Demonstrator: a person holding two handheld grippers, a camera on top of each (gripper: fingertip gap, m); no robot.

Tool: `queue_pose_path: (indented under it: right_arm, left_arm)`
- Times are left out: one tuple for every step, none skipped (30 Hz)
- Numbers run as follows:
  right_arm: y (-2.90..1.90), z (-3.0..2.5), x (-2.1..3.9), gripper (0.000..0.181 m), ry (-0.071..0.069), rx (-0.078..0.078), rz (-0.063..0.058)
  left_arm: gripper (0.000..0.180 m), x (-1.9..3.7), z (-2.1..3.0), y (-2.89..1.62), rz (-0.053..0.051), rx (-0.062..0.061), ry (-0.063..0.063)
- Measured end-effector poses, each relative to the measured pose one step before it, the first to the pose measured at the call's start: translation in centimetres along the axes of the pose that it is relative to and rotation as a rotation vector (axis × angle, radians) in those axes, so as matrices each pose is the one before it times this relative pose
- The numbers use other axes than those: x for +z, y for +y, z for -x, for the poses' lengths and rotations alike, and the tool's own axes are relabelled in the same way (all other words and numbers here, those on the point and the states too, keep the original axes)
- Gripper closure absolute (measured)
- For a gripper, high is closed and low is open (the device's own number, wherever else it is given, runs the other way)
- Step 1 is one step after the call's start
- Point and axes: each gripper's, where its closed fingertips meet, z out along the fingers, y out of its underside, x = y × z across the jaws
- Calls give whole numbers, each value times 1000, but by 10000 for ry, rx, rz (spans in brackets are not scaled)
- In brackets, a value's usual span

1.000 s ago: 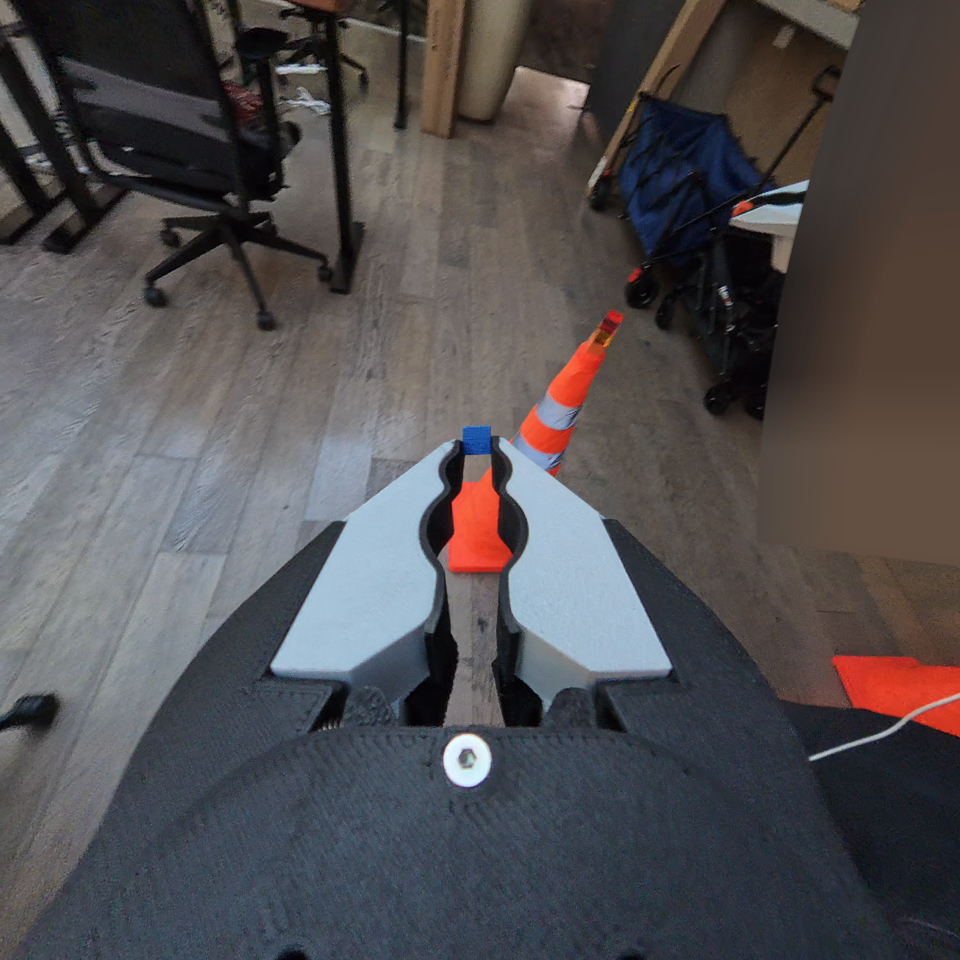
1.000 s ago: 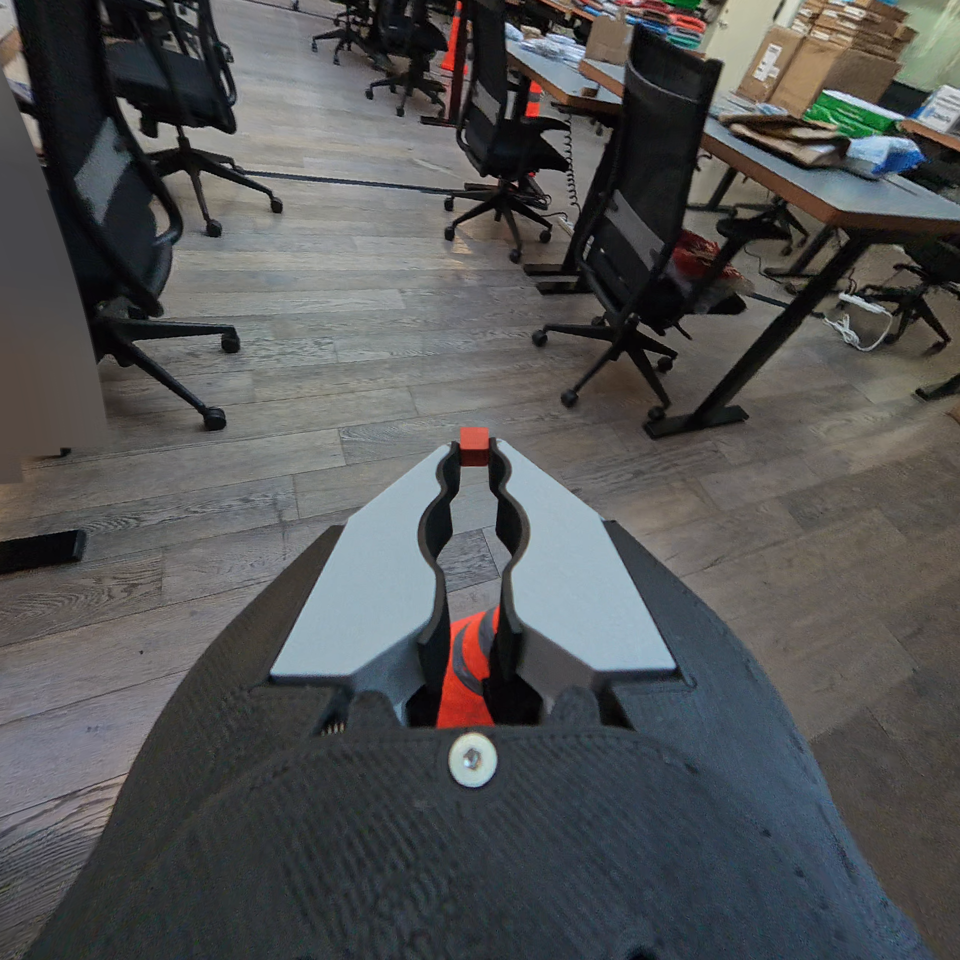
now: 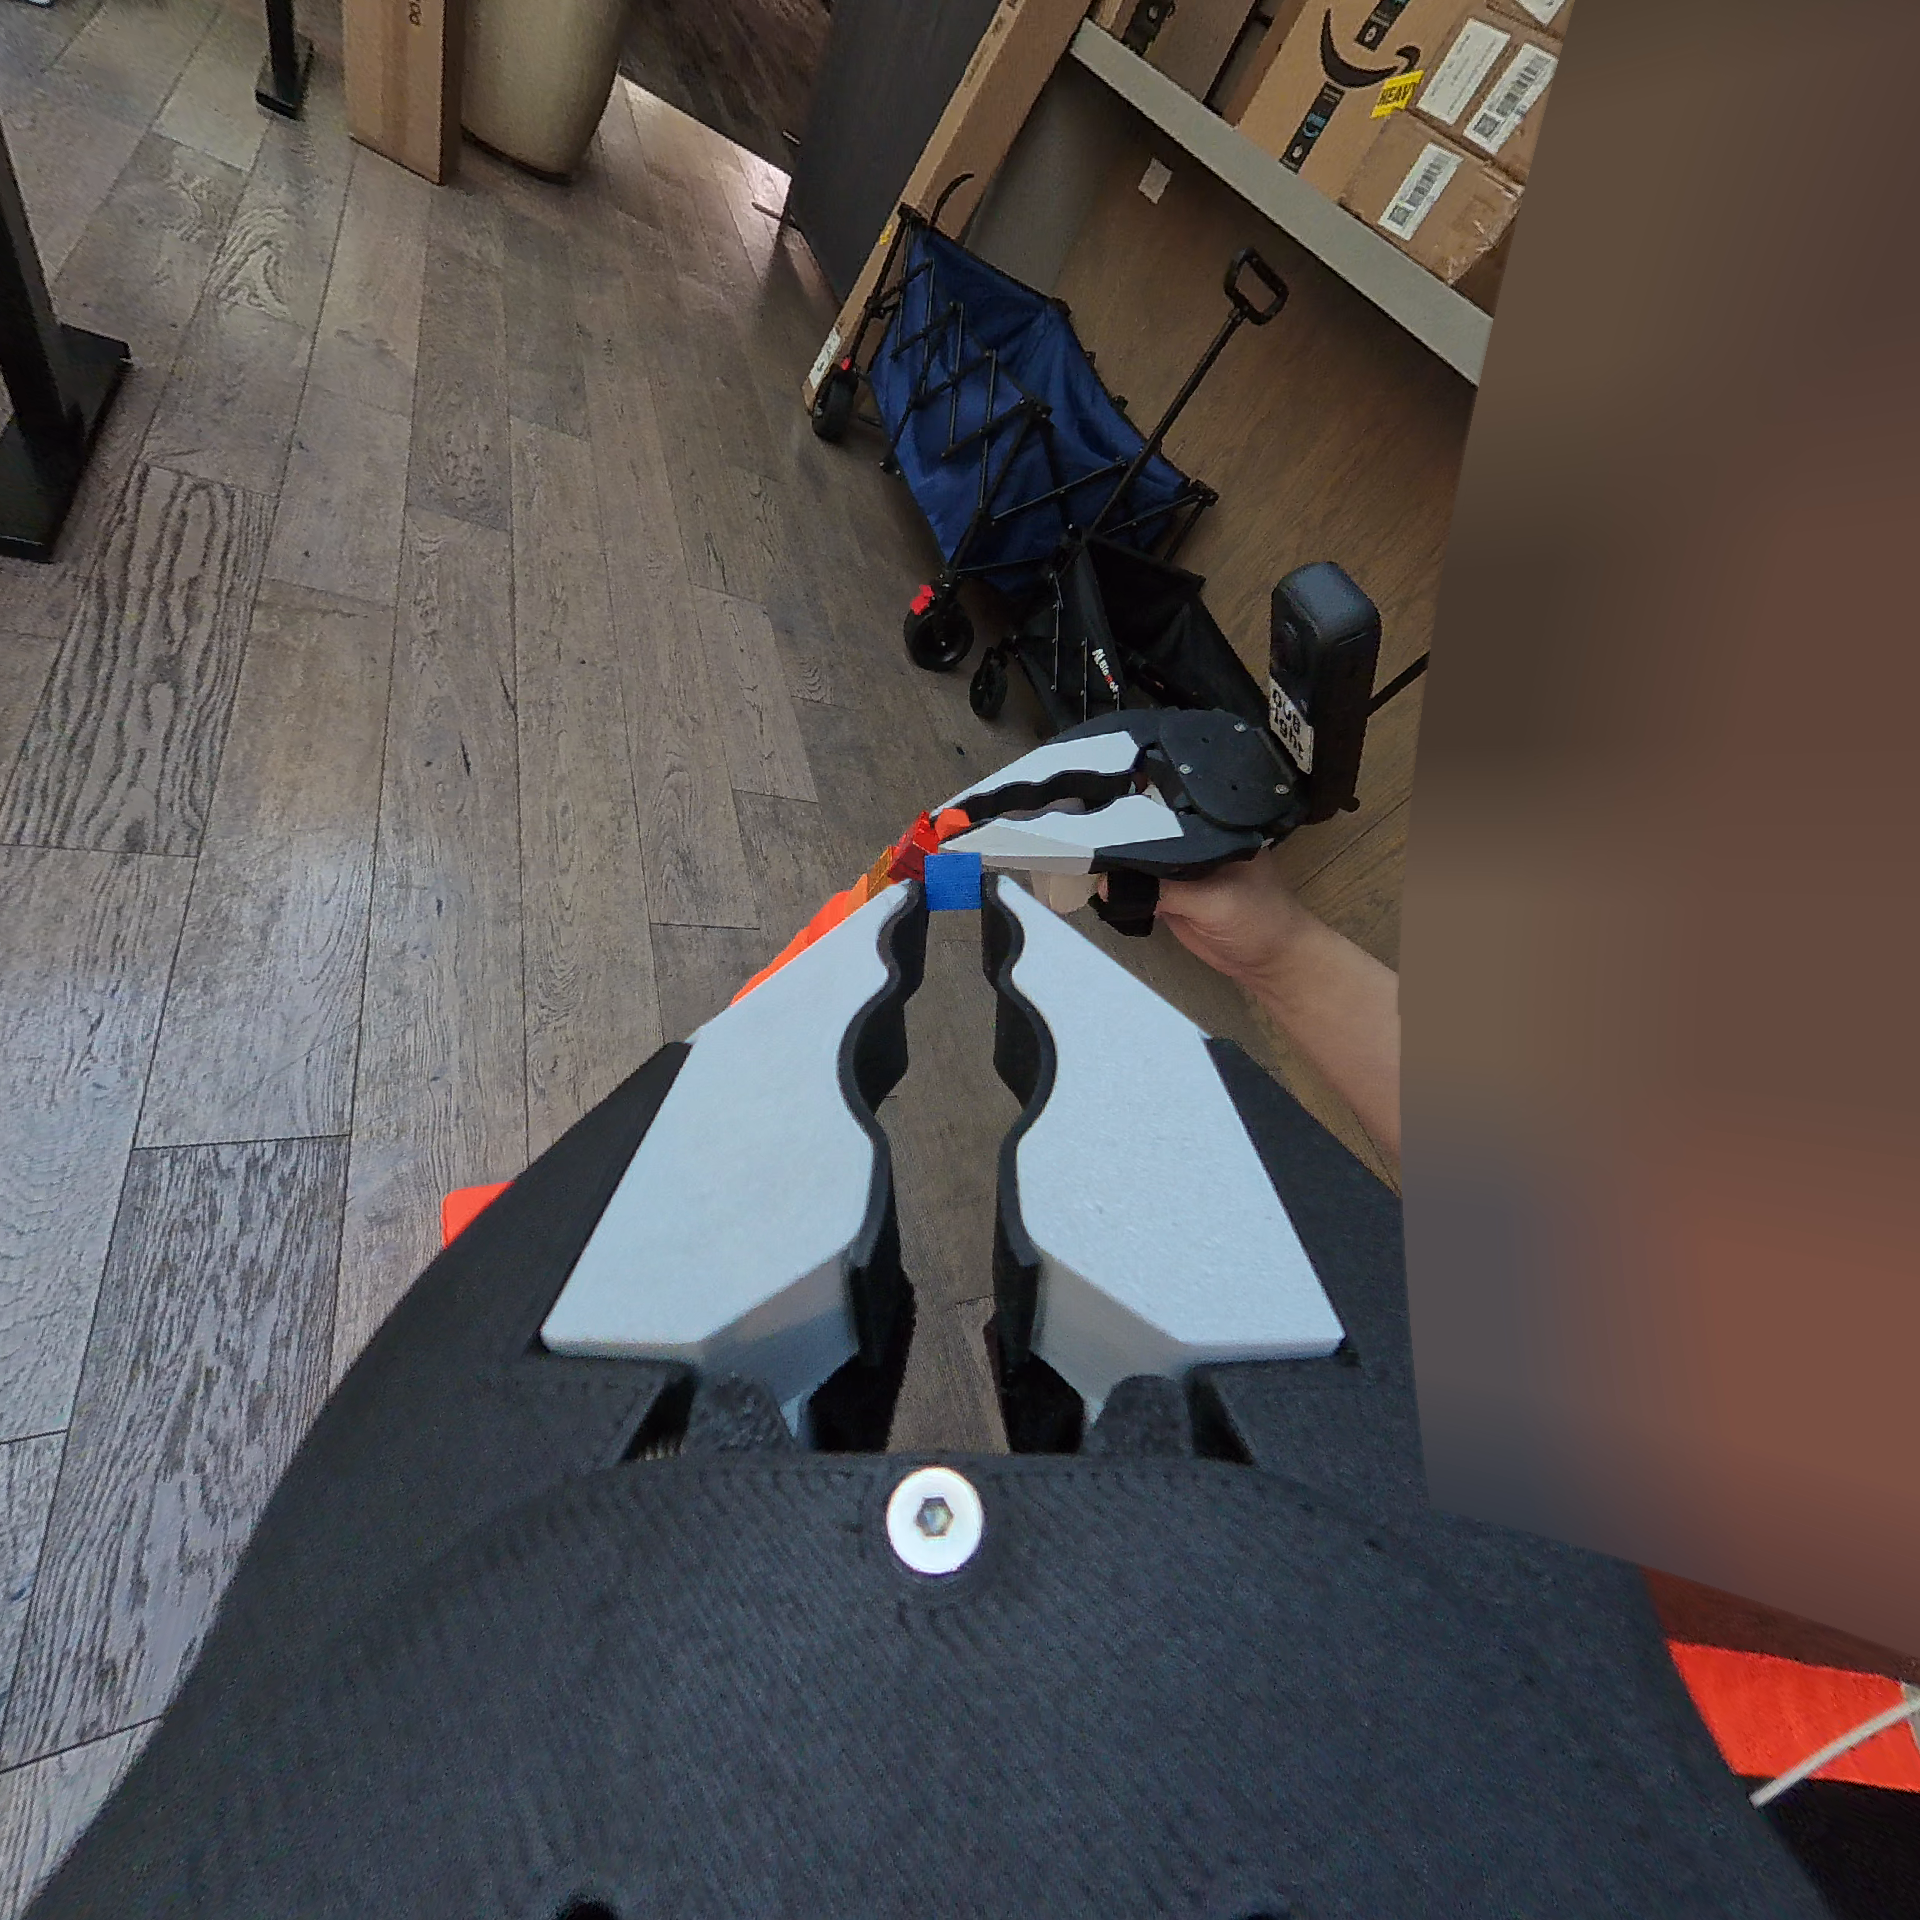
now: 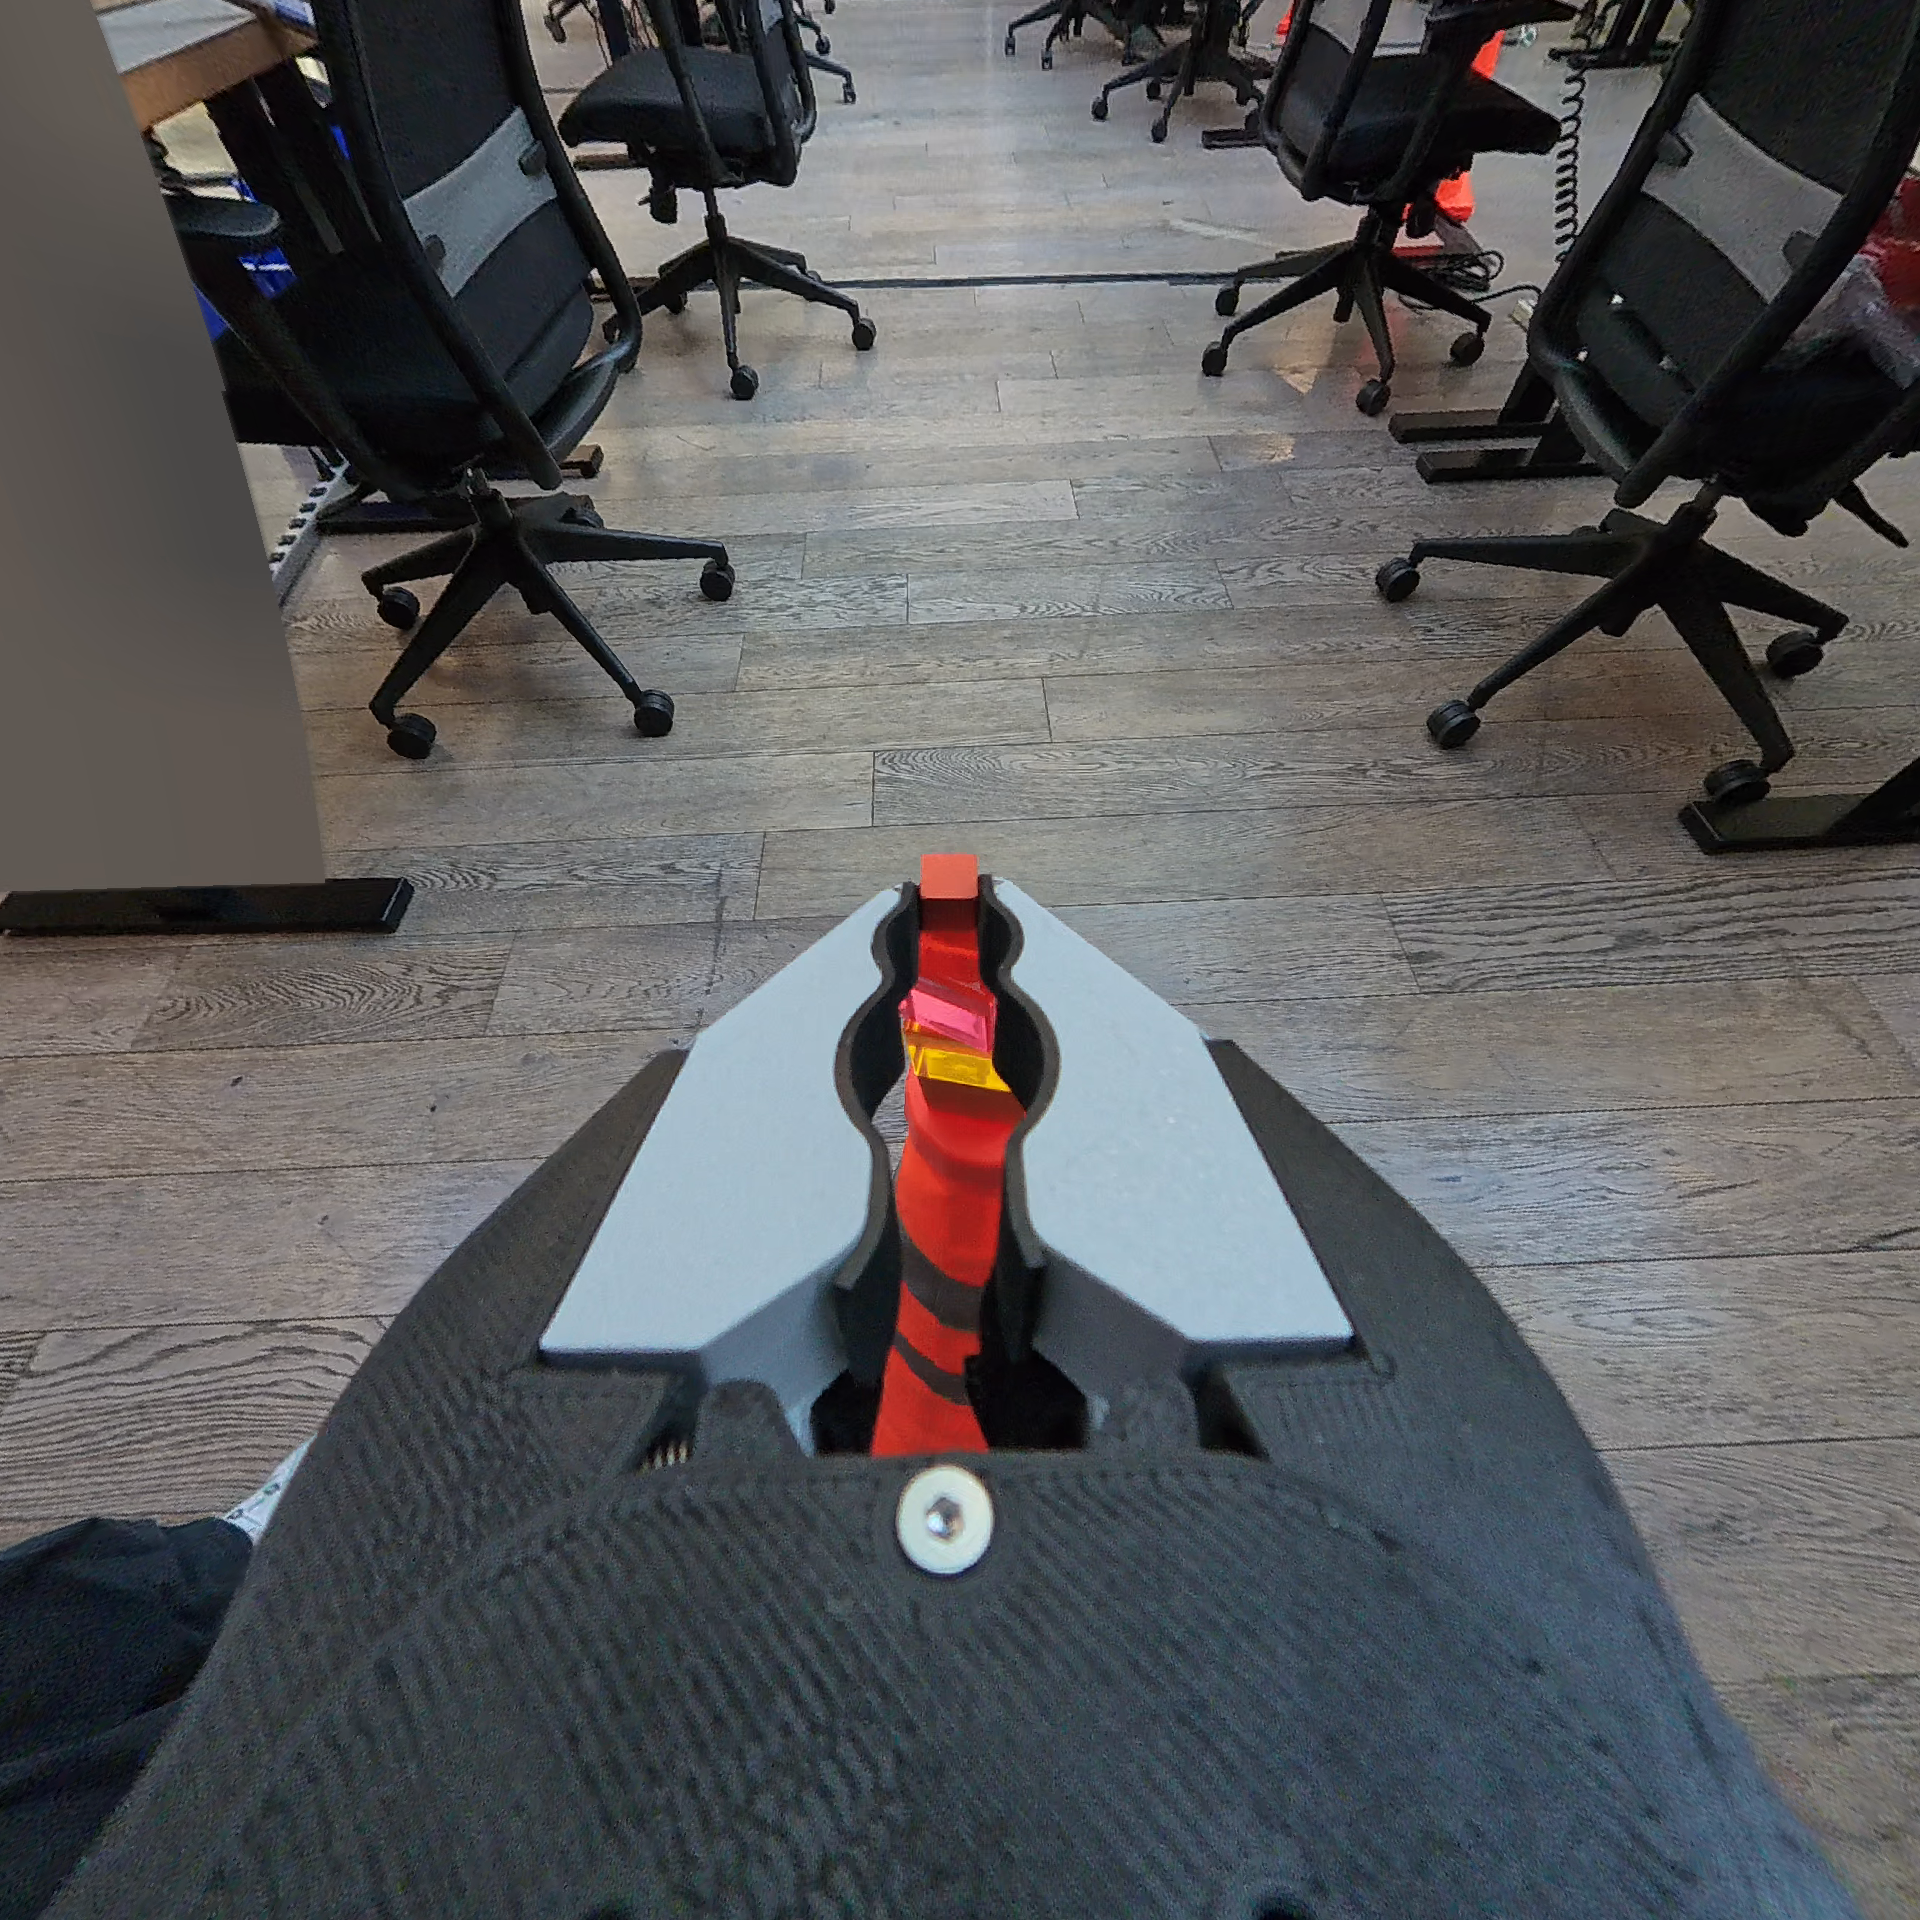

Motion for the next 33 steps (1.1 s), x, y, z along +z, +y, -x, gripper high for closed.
queue_pose_path:
  right_arm:
    - [10,-74,15,172,11,28,8]
    - [39,-160,-8,172,66,-31,34]
    - [-26,-30,-8,172,-21,14,-15]
    - [10,51,29,172,-68,76,3]
    - [5,5,24,172,-25,63,7]
    - [4,9,-15,172,5,-12,-4]
    - [17,-67,-31,171,51,-30,12]
    - [7,-21,-14,170,28,11,10]
    - [-1,145,4,168,-72,46,1]
    - [1,82,1,167,-37,48,-9]
    - [4,-6,-27,167,39,13,-9]
    - [18,31,-31,167,11,-22,1]
    - [19,25,-32,165,16,-21,2]
    - [-34,15,-72,164,29,-17,-23]
    - [-139,36,-137,162,27,-18,-85]
    - [-274,1,-240,160,82,-31,-156]
    - [-331,-5,-353,159,106,-28,-166]
    - [-343,70,-467,159,79,-23,-154]
    - [-304,79,-556,159,104,-29,-113]
    - [-269,11,-617,159,169,-40,-85]
    - [-243,-10,-659,159,191,-37,-50]
    - [-226,57,-635,159,155,-37,-51]
    - [-213,124,-569,159,115,-30,-52]
    - [-124,116,-479,159,113,-19,-28]
    - [-64,107,-398,159,96,22,-26]
    - [3,154,-330,158,26,74,-58]
    - [118,175,-260,158,-16,112,-66]
    - [275,98,-191,158,1,119,-46]
    - [310,74,-154,158,10,132,-42]
    - [182,155,-109,158,-39,105,-93]
    - [-16,281,-99,158,-72,22,-119]
    - [-228,217,-126,158,30,-173,-123]
    - [-432,115,-148,158,155,-372,-139]
  left_arm:
    - [171,25,130,61,27,-49,19]
    - [171,55,30,44,37,-49,51]
    - [171,50,-13,-3,34,-6,40]
    - [171,37,-26,-30,27,47,-1]
    - [171,18,-13,-49,21,74,-35]
    - [171,12,-50,-69,6,71,-21]
    - [171,29,-120,-73,5,42,26]
    - [171,31,-136,-30,16,13,45]
    - [171,30,-106,9,36,9,32]
    - [171,24,-22,40,38,23,-10]
    - [171,-11,26,31,28,27,-30]
    - [171,-30,-6,-13,2,8,-5]
    - [171,-62,-34,-42,-21,-14,21]
    - [171,-68,-47,-38,-22,-20,24]
    - [171,-35,-38,2,-1,-9,18]
    - [171,29,16,124,40,12,5]
    - [171,155,96,271,90,14,-6]
    - [171,345,137,407,146,-26,27]
    - [171,592,21,380,135,-53,118]
    - [171,915,-172,282,122,-36,240]
    - [171,1227,-359,168,178,2,332]
    - [171,1486,-484,67,270,145,365]
    - [171,1620,-255,-85,344,378,189]
    - [171,1608,30,-163,451,535,-3]
    - [171,1459,56,-253,545,531,28]
    - [171,1264,22,-351,546,395,121]
    - [171,1076,170,-439,453,276,44]
    - [171,968,88,-316,436,327,31]
    - [171,913,83,-6,516,415,-50]
    - [171,767,58,157,507,474,-151]
    - [171,574,-126,78,331,509,-164]
    - [171,377,-331,-18,144,421,-95]
    - [171,217,-377,38,82,155,11]
